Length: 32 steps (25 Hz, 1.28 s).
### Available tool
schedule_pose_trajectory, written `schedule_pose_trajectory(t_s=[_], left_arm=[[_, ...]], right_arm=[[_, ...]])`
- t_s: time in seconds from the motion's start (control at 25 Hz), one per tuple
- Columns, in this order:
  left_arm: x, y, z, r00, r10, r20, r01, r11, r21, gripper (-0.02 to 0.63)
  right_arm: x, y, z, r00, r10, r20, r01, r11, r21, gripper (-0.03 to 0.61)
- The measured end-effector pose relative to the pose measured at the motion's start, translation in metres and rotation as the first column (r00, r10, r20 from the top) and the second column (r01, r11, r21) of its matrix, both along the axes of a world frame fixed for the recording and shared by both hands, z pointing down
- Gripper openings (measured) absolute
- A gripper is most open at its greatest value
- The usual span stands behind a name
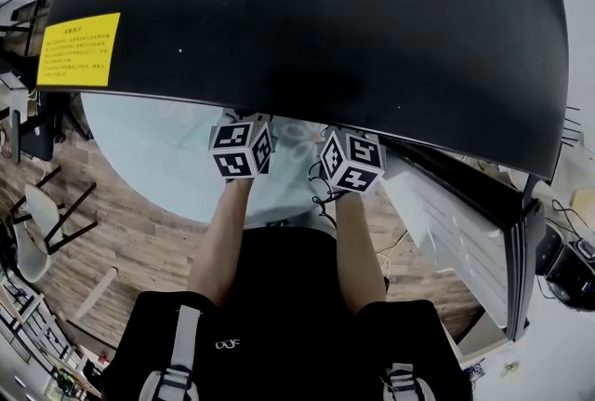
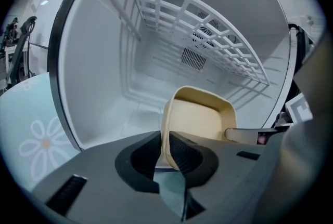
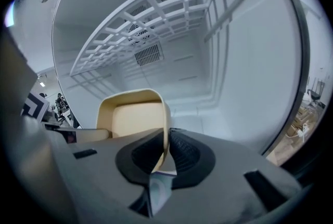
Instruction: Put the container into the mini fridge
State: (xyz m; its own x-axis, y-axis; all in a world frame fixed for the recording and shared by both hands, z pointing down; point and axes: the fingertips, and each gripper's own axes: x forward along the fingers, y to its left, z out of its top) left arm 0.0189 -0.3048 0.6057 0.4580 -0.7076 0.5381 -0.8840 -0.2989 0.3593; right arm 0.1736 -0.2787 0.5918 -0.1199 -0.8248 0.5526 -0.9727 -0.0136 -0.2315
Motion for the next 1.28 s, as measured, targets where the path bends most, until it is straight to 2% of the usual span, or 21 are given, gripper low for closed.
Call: schedule_pose_trajectory(t_s=[0.16, 0.6, 0.88, 1.04, 1.28], left_arm=[[-0.002, 0.001, -0.001, 1.0, 0.0, 0.006, 0.0, 1.0, 0.002, 0.08], [-0.008, 0.006, -0.012, 1.0, -0.007, 0.022, 0.007, 1.0, 0.019, 0.08], [-0.016, 0.015, -0.038, 1.0, -0.019, 0.012, 0.018, 0.997, 0.077, 0.079], [-0.019, 0.022, -0.056, 1.0, -0.03, -0.003, 0.03, 0.992, 0.121, 0.02], [-0.018, 0.037, -0.077, 1.0, -0.022, -0.007, 0.023, 0.986, 0.165, 0.011]], right_arm=[[0.001, 0.001, -0.002, 1.0, 0.004, 0.008, -0.004, 1.0, 0.008, 0.071], [0.001, 0.005, -0.019, 1.0, 0.0, -0.003, 0.0, 0.998, 0.057, 0.071], [-0.005, 0.01, -0.041, 1.0, -0.016, -0.01, 0.017, 0.994, 0.108, 0.071], [-0.01, 0.016, -0.056, 0.999, -0.033, -0.013, 0.034, 0.989, 0.145, 0.049], [-0.02, 0.03, -0.077, 0.998, -0.059, -0.018, 0.061, 0.979, 0.195, 0.031]])
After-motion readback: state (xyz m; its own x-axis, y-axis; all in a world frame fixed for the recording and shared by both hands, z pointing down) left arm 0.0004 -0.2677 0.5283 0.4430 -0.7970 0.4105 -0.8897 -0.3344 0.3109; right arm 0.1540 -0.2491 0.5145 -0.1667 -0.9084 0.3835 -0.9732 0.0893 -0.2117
